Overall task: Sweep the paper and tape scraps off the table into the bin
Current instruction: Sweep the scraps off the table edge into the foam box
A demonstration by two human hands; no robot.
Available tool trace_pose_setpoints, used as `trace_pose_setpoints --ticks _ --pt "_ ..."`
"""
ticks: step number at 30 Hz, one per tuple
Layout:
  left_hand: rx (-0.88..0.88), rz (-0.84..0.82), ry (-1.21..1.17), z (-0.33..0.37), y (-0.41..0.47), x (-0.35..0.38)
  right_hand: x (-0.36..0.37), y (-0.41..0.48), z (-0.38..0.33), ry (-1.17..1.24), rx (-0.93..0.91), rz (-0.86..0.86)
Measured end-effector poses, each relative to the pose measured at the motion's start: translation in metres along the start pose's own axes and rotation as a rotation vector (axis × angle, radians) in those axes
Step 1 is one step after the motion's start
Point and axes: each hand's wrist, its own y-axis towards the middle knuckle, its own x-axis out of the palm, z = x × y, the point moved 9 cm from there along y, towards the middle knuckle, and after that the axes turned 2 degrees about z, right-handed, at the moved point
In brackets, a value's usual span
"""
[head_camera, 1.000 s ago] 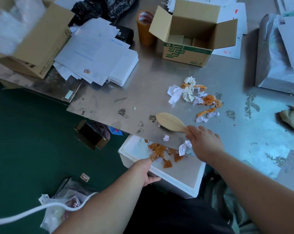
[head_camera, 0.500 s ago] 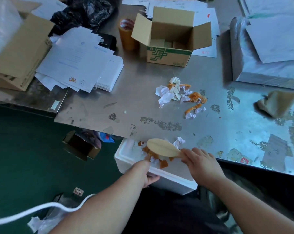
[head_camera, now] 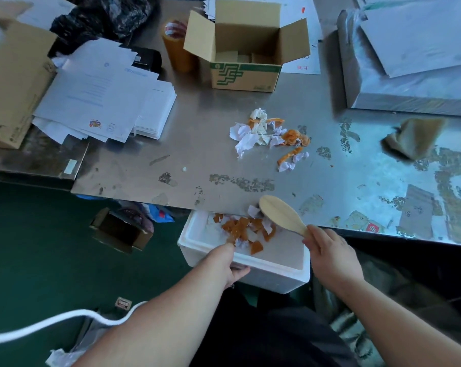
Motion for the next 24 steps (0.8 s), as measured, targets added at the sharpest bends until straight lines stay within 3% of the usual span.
trace_pose_setpoints --ticks 8,16,24 --pt "0.03 0.002 -0.038 -0.001 -0.006 0.009 0.008 -0.008 -0.036 -0.035 -0.238 -0.043" --pt "-0.016 0.007 -0.125 -0.011 -0.002 0.021 -0.029 0.031 -0.014 0.08 -0.09 -0.027" --pt "-0.044 0.015 -0.206 -0.027 0.003 0.049 -0.082 0.092 0.013 0.01 -0.097 0.066"
